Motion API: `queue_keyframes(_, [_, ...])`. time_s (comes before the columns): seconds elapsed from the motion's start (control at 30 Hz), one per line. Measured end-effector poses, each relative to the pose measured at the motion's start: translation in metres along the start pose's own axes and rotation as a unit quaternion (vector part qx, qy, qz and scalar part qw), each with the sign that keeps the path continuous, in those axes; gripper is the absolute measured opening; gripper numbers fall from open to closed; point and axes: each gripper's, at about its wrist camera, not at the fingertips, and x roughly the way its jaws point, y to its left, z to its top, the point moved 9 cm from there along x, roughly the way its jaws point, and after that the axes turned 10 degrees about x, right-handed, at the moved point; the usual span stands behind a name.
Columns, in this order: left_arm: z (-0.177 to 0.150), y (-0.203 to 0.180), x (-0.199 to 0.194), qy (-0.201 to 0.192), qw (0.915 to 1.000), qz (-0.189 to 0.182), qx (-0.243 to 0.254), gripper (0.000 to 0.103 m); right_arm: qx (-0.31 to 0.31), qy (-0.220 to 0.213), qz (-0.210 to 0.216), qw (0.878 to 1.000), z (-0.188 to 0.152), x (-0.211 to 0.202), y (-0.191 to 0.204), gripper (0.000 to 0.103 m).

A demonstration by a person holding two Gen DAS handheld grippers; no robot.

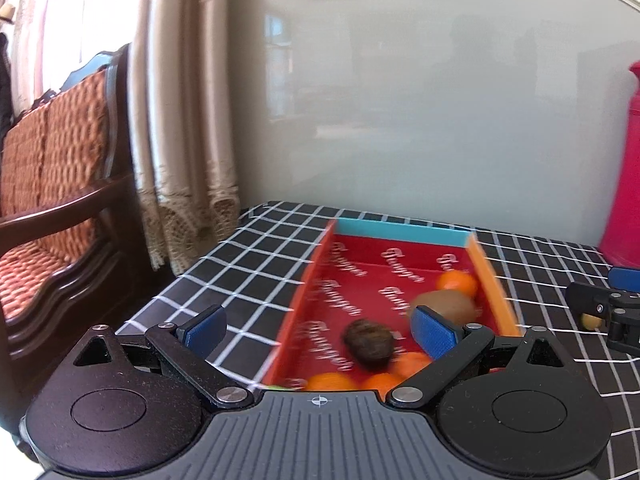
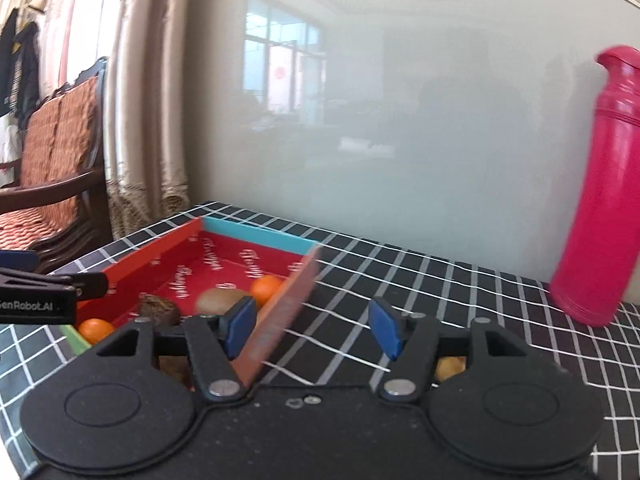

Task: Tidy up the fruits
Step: 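Move the left tool to the small brown round fruit and close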

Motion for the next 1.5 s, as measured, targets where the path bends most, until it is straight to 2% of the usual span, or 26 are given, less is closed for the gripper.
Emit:
queue_keyframes(0.23, [0.012,-0.043,-0.003,-0.01,0.9995,-0.024,0.017,0.098,0.051,-0.016,-0.05,0.997,0.004,-0.014,-0.067,0.062])
queue_keyframes(0.47, [0.022,-0.089,-0.003,-0.019,0.9977,-0.053,0.037,0.098,0.116,-0.021,-0.104,0.988,-0.002,-0.024,-0.137,0.063])
queue_keyframes(0.9, [0.038,-0.187,0.013,-0.029,0.9913,-0.11,0.065,0.098,0.146,-0.025,-0.166,0.975,-0.022,-0.047,-0.217,0.065])
queue_keyframes(1.23, [0.031,-0.239,0.03,-0.015,0.9874,-0.136,0.08,0.098,0.171,-0.031,-0.211,0.962,-0.039,-0.072,-0.276,0.065])
queue_keyframes(1.5, [0.03,-0.271,0.039,-0.003,0.9848,-0.15,0.088,0.098,0.194,-0.031,-0.254,0.947,-0.058,-0.092,-0.326,0.065])
